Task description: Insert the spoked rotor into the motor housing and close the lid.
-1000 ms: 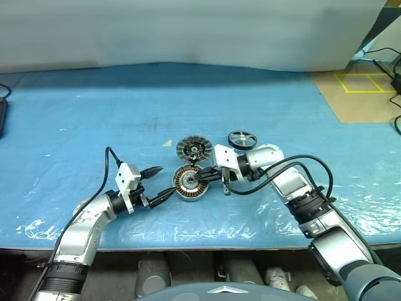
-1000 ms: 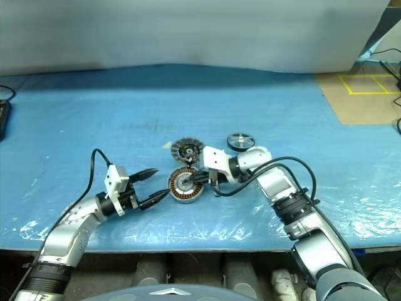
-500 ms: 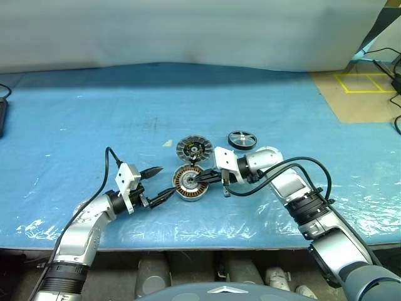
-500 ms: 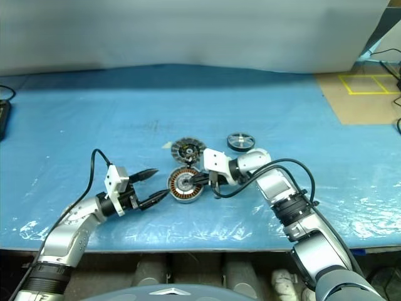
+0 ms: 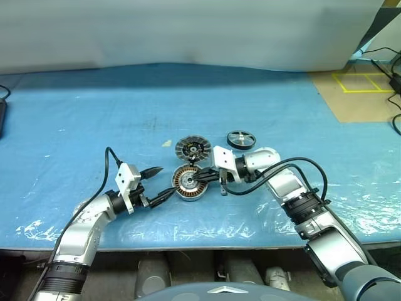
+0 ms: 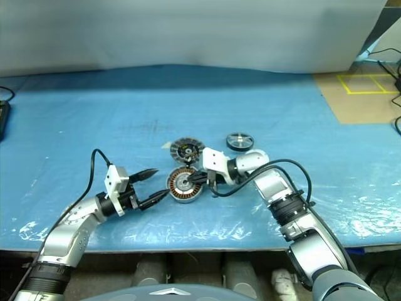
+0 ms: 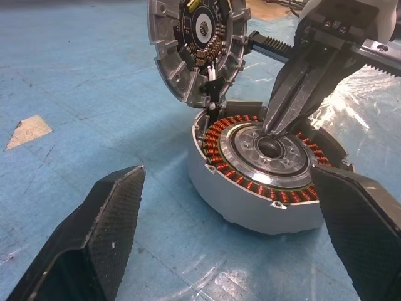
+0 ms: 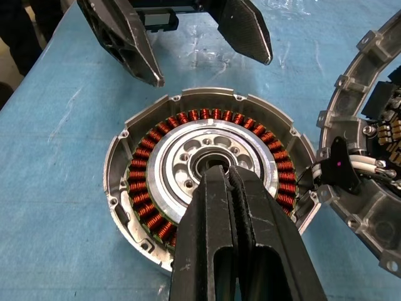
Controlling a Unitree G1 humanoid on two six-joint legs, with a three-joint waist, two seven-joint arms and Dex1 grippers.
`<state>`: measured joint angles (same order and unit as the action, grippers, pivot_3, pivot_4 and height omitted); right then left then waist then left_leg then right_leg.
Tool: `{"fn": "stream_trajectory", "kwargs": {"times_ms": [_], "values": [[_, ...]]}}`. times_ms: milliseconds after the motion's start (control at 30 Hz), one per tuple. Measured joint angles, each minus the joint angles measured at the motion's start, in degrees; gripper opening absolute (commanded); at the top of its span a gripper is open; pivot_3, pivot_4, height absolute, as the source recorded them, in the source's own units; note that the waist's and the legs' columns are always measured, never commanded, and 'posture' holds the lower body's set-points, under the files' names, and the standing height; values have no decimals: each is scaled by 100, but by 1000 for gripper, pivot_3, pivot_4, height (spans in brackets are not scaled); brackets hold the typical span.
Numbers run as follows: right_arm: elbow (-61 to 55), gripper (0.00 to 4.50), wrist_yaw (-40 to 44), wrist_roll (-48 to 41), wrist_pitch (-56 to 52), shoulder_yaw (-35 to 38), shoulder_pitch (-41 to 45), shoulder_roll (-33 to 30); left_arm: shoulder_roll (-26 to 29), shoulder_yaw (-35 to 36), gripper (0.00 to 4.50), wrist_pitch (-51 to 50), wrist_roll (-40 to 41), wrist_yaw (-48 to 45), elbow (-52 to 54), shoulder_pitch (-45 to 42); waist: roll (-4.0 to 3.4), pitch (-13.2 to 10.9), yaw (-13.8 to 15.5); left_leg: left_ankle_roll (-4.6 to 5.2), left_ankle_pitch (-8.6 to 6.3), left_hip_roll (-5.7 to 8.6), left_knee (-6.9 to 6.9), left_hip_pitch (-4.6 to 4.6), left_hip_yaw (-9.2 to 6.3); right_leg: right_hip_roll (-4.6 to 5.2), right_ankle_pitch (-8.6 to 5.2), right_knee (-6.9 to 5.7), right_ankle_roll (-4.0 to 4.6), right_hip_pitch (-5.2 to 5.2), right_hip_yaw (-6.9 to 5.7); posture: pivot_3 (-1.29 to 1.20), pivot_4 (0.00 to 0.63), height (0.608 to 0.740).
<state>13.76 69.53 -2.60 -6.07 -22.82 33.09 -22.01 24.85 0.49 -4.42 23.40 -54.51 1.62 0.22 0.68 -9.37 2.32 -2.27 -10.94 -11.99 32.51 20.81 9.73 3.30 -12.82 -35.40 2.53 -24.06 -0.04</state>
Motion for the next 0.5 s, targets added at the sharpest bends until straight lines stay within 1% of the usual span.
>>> {"fn": "stream_trajectory", "kwargs": {"times_ms": [100, 500], "values": [[-6, 70, 20, 0, -76, -48, 0, 116, 0, 0, 4434, 0, 0, 0, 0, 0, 0, 0, 10, 0, 0, 1, 1, 6, 0, 1, 0, 0, 0, -4, 0, 0, 150, 740], [-35, 70, 3, 1, -129, -33, 157, 114, -1, -1, 4434, 0, 0, 2, 0, 2, 0, 0, 14, 0, 0, 0, 1, 7, 0, 1, 0, 0, 0, -5, 0, 0, 150, 740]]}}
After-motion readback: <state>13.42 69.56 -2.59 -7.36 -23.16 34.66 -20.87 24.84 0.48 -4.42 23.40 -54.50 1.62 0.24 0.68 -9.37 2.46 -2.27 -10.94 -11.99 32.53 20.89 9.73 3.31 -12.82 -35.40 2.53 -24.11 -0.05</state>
